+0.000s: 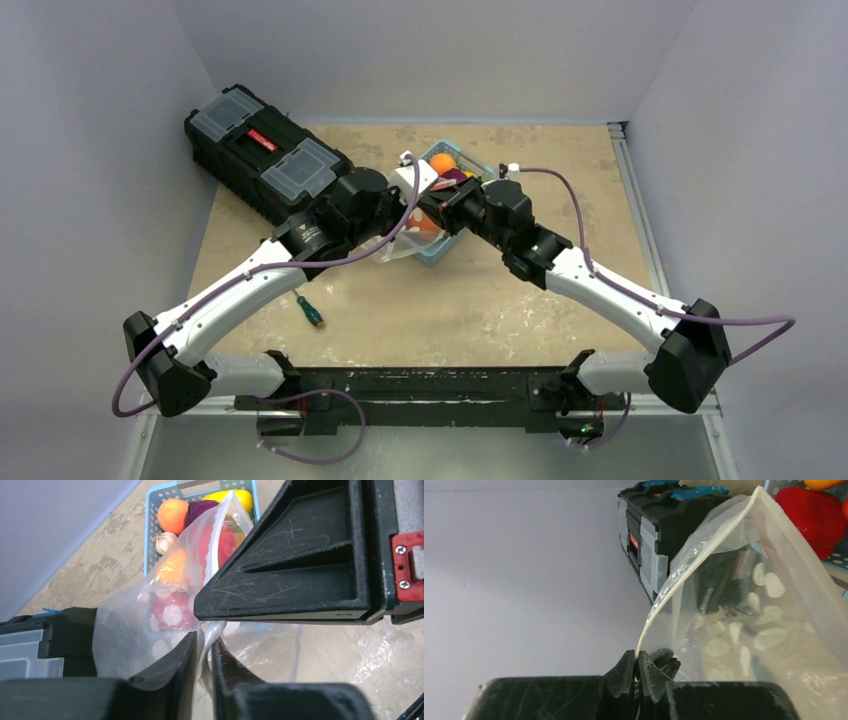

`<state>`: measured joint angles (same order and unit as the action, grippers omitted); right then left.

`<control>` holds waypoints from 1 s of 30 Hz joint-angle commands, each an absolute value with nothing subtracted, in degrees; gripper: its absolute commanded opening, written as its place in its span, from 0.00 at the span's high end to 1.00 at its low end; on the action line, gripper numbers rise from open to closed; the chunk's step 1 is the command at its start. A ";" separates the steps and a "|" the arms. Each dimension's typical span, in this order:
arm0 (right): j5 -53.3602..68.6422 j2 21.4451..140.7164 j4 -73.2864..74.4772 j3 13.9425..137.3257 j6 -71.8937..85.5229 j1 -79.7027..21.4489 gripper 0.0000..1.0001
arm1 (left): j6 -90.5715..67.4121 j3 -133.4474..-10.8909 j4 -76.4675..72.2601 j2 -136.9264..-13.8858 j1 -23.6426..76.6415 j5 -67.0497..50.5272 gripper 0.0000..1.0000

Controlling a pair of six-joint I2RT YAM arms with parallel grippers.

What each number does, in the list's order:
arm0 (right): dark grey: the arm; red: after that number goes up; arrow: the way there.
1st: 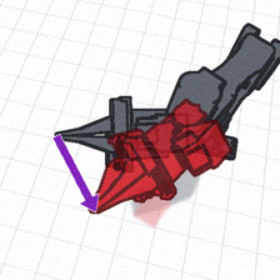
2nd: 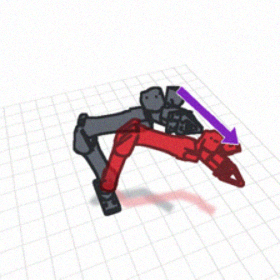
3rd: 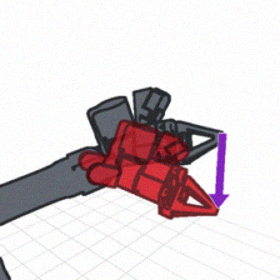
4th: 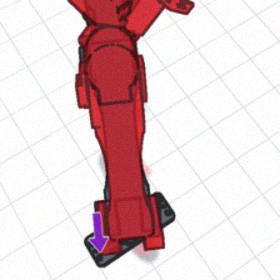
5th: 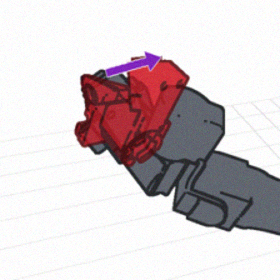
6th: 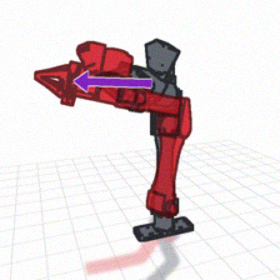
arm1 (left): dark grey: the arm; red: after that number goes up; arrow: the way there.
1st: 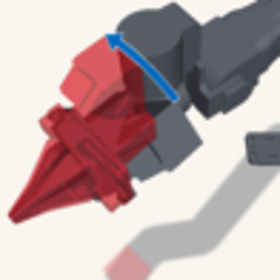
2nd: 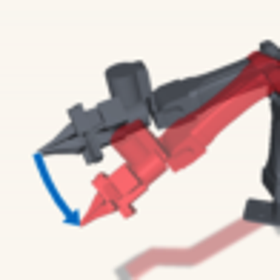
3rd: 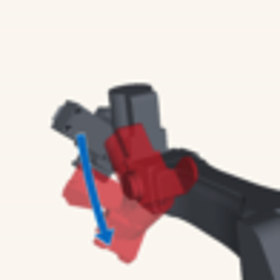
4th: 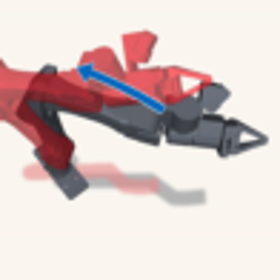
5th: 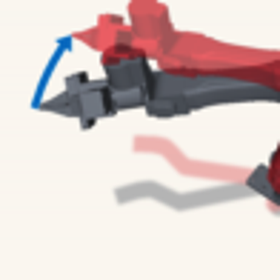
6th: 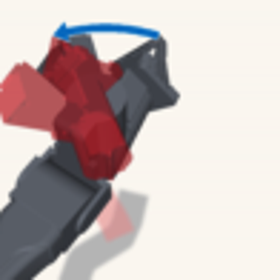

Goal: Place the food in the zip-top bag and seal the zipper
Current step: Open the zipper of the food storage bag.

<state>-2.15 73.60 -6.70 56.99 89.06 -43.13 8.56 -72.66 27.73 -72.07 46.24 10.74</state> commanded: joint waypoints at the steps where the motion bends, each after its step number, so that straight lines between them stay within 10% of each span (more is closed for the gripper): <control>1: -3.42 73.23 -5.49 61.52 82.71 -43.42 0.93 | 8.12 -75.15 27.32 -70.88 46.15 13.09 0.96; 5: -1.67 73.58 1.23 65.49 67.87 -43.33 0.60 | 7.44 -74.88 27.08 -70.36 46.15 12.70 1.00; 16: -11.00 63.12 20.81 65.77 46.77 -43.15 0.33 | 0.60 -77.63 29.73 -70.66 46.21 14.13 1.00; 30: -15.07 69.39 26.00 69.11 41.17 -43.15 0.39 | -1.55 -76.96 29.42 -69.17 46.16 10.49 1.00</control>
<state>-11.38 70.02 26.22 67.59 44.58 -43.09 -0.45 -75.33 31.09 -71.77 46.19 12.58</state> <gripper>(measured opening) 0.646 0.008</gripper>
